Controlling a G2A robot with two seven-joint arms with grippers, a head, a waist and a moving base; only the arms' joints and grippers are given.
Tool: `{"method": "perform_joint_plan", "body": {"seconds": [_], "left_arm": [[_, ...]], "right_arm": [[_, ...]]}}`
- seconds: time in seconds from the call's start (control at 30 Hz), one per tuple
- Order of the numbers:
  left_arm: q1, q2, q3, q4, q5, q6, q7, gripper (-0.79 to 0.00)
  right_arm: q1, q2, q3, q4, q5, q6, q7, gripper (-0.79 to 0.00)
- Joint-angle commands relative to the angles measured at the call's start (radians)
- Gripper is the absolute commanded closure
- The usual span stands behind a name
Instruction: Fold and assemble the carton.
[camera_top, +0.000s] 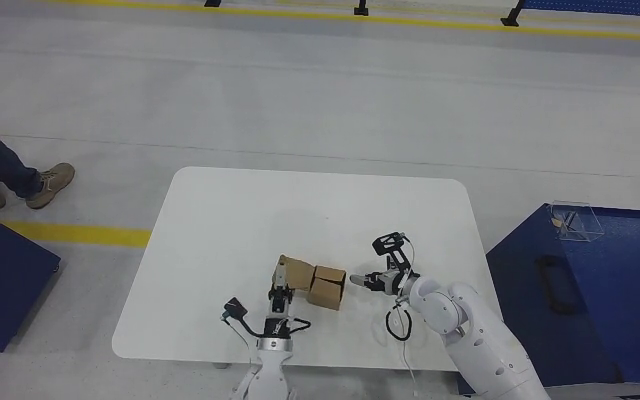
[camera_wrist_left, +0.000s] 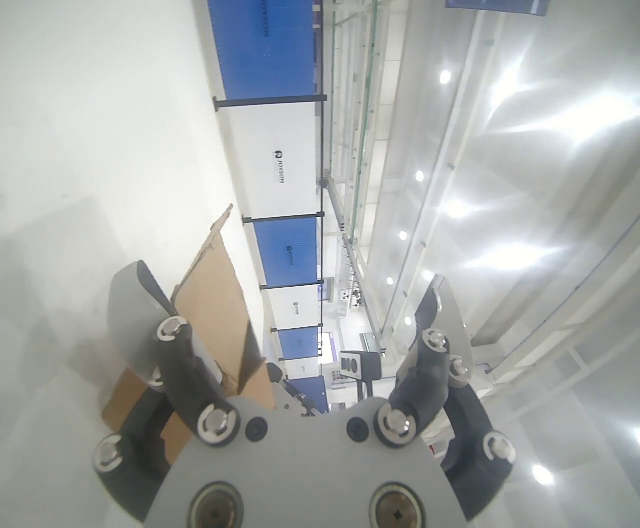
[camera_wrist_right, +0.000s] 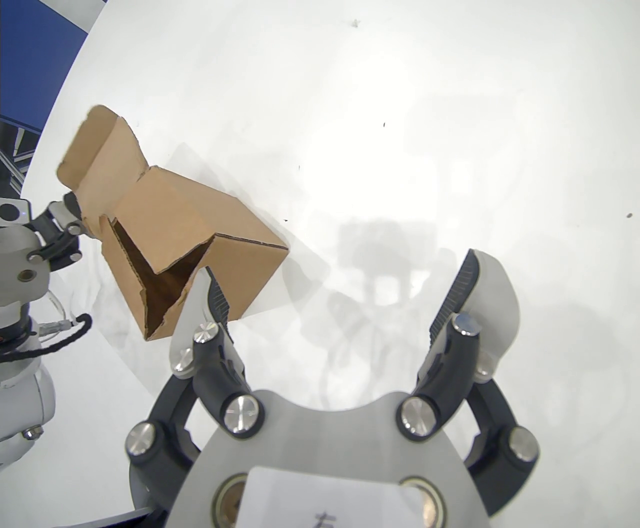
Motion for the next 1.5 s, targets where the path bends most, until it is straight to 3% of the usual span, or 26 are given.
{"method": "perform_joint_plan", "body": {"seconds": [0.0, 0.2, 0.43, 0.83, 1.17, 1.47], "left_arm": [[0.004, 0.003, 0.007, -0.020, 0.062, -0.031, 0.005, -0.785], [0.009, 0.001, 0.048, -0.083, 0.215, -0.014, 0.060, -0.785], [0.023, 0.002, 0.083, -0.119, 0.291, 0.048, 0.042, -0.785], [0.032, -0.002, 0.161, -0.095, 0.357, 0.122, 0.029, -0.785], [0.014, -0.010, 0.186, -0.086, 0.338, 0.152, 0.094, -0.785], [0.119, 0.019, 0.137, -0.297, 0.460, 0.162, 0.091, -0.785]], "right_arm": [[0.000, 0.000, 0.000, 0.000, 0.000, 0.000, 0.000, -0.785], [0.000, 0.000, 0.000, 0.000, 0.000, 0.000, 0.000, -0.785], [0.000, 0.000, 0.000, 0.000, 0.000, 0.000, 0.000, -0.785], [0.000, 0.000, 0.000, 0.000, 0.000, 0.000, 0.000, -0.785], [0.000, 0.000, 0.000, 0.000, 0.000, 0.000, 0.000, -0.785], [-0.023, 0.001, 0.004, 0.001, -0.020, 0.002, -0.034, -0.785]]}}
